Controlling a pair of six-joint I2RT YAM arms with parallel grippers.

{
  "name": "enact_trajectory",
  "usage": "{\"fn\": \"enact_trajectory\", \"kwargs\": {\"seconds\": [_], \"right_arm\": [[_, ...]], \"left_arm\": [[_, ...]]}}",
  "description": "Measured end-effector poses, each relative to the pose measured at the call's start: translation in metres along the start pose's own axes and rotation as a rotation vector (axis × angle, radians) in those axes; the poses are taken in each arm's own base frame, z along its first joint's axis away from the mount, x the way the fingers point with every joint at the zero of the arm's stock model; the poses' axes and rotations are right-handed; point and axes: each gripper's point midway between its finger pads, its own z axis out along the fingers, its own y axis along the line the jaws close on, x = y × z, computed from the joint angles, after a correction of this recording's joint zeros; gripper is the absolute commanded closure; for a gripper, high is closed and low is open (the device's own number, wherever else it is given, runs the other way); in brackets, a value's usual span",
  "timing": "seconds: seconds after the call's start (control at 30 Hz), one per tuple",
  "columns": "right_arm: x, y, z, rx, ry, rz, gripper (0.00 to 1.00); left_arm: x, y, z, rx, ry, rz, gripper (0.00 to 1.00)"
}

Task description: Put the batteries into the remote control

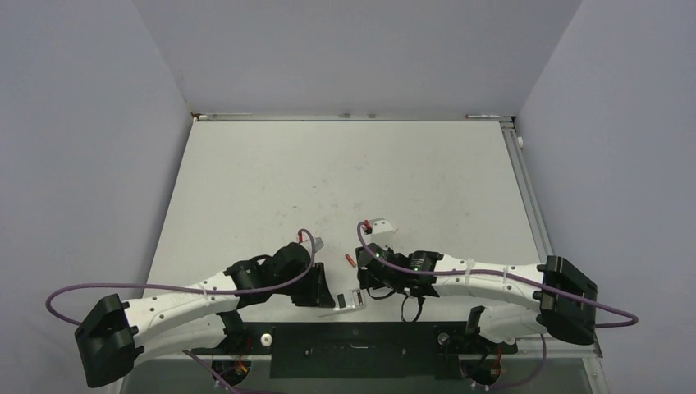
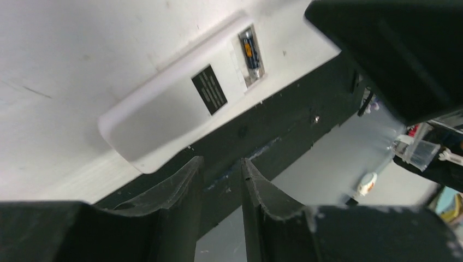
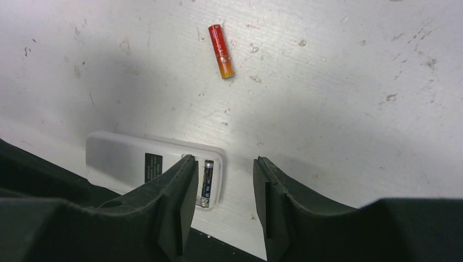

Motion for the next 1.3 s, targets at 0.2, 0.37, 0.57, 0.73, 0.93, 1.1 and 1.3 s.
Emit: {"fn": "enact_trajectory", "kwargs": {"seconds": [0.2, 0.37, 0.57, 0.73, 0.93, 1.1, 1.3], "right_arm": [[-0.01, -0.009, -0.006, -0.004, -0.031, 0.016, 0.58], [-0.011, -0.017, -0.008, -0.002, -0.042, 0.026, 0.59], [-0.008, -0.026, -0.01, 0.006, -0.044, 0.033, 0.59], [-0.007, -0.029, -0.011, 0.008, -0.049, 0.038, 0.59], [-0.009, -0.032, -0.01, 0.008, -0.05, 0.038, 0.59], [-0.013, -0.034, -0.008, 0.005, -0.055, 0.046, 0.58], [-0.016, -0.034, 0.006, -0.015, -0.031, 0.034, 0.58]], "left_arm": [[0.03, -0.009, 0.01, 0.03, 0.081, -0.031, 0.72], [0.041, -0.023, 0.02, 0.058, 0.113, -0.047, 0.73], [0.043, -0.02, 0.033, 0.029, 0.109, -0.075, 0.74], [0.036, -0.011, 0.04, -0.017, 0.064, -0.082, 0.74], [0.039, 0.001, 0.05, -0.08, 0.07, -0.084, 0.75], [0.042, 0.001, 0.055, -0.099, 0.087, -0.085, 0.75], [0.034, 0.003, 0.056, -0.131, 0.051, -0.079, 0.75]]}}
